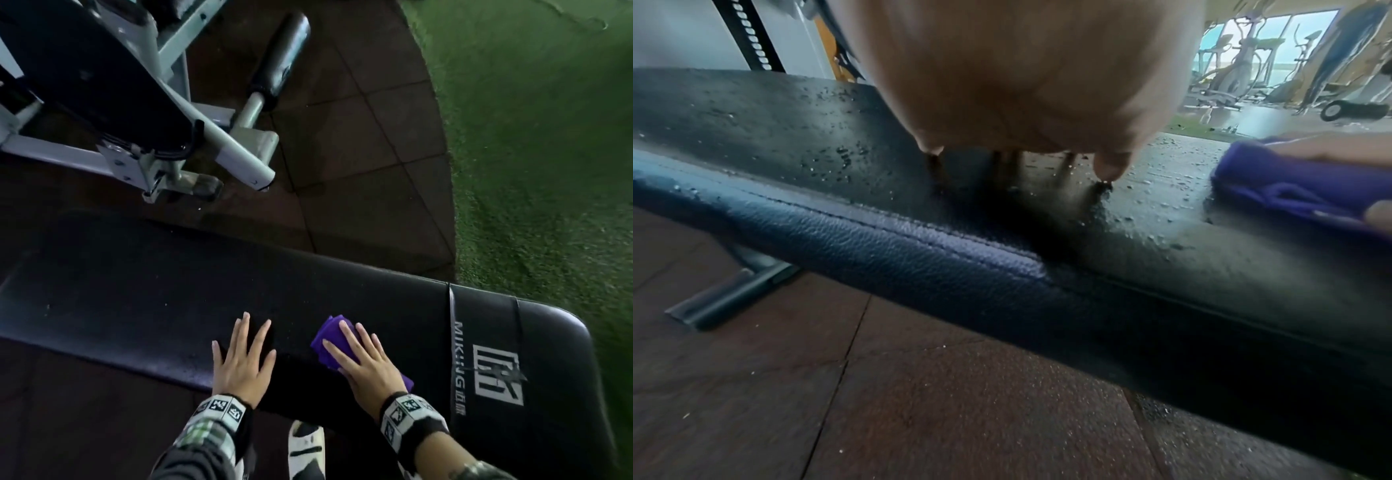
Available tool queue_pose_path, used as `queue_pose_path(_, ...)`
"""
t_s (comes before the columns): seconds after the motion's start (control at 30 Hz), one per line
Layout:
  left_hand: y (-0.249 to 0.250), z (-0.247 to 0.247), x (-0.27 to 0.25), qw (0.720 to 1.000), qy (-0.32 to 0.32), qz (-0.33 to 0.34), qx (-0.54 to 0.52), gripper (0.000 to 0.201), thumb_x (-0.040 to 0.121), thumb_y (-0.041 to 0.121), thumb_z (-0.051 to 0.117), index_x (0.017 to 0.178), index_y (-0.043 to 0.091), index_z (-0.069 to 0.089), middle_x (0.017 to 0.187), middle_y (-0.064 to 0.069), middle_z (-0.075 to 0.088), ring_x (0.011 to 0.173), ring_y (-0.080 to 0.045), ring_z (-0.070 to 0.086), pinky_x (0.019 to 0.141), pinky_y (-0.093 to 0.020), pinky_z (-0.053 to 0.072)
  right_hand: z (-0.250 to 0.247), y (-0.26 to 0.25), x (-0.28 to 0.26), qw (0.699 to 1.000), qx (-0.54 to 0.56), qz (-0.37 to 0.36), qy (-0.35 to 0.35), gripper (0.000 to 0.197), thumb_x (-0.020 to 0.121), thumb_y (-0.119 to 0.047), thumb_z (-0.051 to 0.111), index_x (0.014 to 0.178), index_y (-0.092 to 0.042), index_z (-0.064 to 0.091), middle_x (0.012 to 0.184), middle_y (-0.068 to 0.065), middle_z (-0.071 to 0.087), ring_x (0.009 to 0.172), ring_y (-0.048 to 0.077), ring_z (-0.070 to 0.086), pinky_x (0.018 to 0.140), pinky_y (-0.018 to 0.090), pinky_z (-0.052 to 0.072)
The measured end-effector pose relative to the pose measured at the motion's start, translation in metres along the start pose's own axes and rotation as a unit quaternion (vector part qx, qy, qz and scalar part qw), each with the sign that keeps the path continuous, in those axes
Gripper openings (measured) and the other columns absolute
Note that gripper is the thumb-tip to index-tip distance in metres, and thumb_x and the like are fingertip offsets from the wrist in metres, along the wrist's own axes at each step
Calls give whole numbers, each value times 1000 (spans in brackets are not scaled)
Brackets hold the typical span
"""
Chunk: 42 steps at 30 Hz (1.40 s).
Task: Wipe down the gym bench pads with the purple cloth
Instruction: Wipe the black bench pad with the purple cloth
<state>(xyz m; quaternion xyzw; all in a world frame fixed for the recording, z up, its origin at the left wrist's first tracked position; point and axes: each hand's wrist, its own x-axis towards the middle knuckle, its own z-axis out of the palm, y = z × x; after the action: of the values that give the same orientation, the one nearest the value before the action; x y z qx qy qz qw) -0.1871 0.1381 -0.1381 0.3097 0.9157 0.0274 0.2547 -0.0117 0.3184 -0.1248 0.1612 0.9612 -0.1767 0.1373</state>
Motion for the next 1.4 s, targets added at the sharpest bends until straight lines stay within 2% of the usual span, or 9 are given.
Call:
queue_pose_path(0.17, -10, -16, 29, 1000, 10, -15, -13, 81, 73, 76, -4, 147, 44, -10, 154, 8, -29, 141, -7, -21, 115, -52, -9, -16, 11, 34, 999, -37, -6, -37, 64, 80, -39, 42, 143, -37, 29, 149, -1, 28, 127, 33, 46, 95, 44, 46)
queue_pose_path(0.33, -16, -14, 37, 999, -36, -1, -13, 86, 56, 89, -26, 130, 50, -43, 141, 11, -51, 127, -3, -48, 99, -43, -37, -2, 10, 9, 995, -66, -77, -6, 61, 86, -39, 40, 144, -44, 20, 157, 0, 7, 134, 35, 29, 103, 49, 33)
queue_pose_path(0.57, -18, -8, 40, 998, -36, -12, 50, 78, 91, 73, 14, 154, 27, 16, 160, -12, 12, 148, -21, 0, 112, -49, -9, -12, 14, 64, 977, -111, -181, 10, 66, 79, -33, 37, 142, -49, 21, 156, -1, 14, 134, 34, 34, 103, 47, 37)
queue_pose_path(0.7, -20, -3, 40, 999, -4, -1, 41, 76, 90, 74, 14, 154, 31, 13, 161, -9, 7, 148, -19, -5, 112, -49, -11, -39, 28, 131, 984, -98, -151, -4, 67, 79, -24, 31, 141, -49, 22, 153, -3, 26, 131, 36, 40, 99, 48, 40)
queue_pose_path(0.8, -19, -1, 39, 999, -4, -9, 40, 77, 90, 73, 15, 154, 30, 15, 161, -9, 8, 148, -19, -6, 112, -48, -11, -51, 58, 138, 996, -70, -56, 11, 75, 83, -19, 31, 141, -54, -1, 156, -6, 7, 138, 39, 25, 106, 51, 30)
queue_pose_path(0.93, -20, -2, 39, 998, -4, -11, 60, 77, 91, 72, 17, 154, 26, 18, 161, -11, 8, 148, -21, -1, 113, -49, -9, -47, 75, 88, 998, -60, 19, 18, 100, 70, -8, 61, 145, -44, 5, 155, 5, 17, 134, 43, 29, 103, 53, 34)
queue_pose_path(1.1, -19, -1, 38, 998, 7, -10, 56, 77, 91, 72, 15, 154, 27, 16, 161, -11, 6, 148, -22, -3, 113, -49, -7, -20, 27, 42, 995, -70, -66, -24, 66, 82, -25, 39, 144, -44, 22, 151, 3, 26, 132, 41, 33, 100, 56, 37)
queue_pose_path(1.3, -20, 2, 38, 999, 27, -6, 32, 77, 89, 74, 12, 154, 33, 9, 162, -6, 0, 148, -19, -5, 112, -49, -10, -39, -2, 120, 990, -58, -123, -37, 69, 75, -29, 33, 141, -45, 22, 150, -2, 27, 128, 35, 43, 96, 45, 43)
queue_pose_path(1.4, -20, 2, 37, 999, 38, -2, 32, 77, 89, 74, 13, 154, 33, 9, 162, -6, 2, 148, -20, -4, 112, -49, -11, -54, 30, 142, 994, -59, -86, -35, 76, 79, -19, 25, 139, -56, -3, 156, -10, -5, 140, 37, 18, 110, 47, 25)
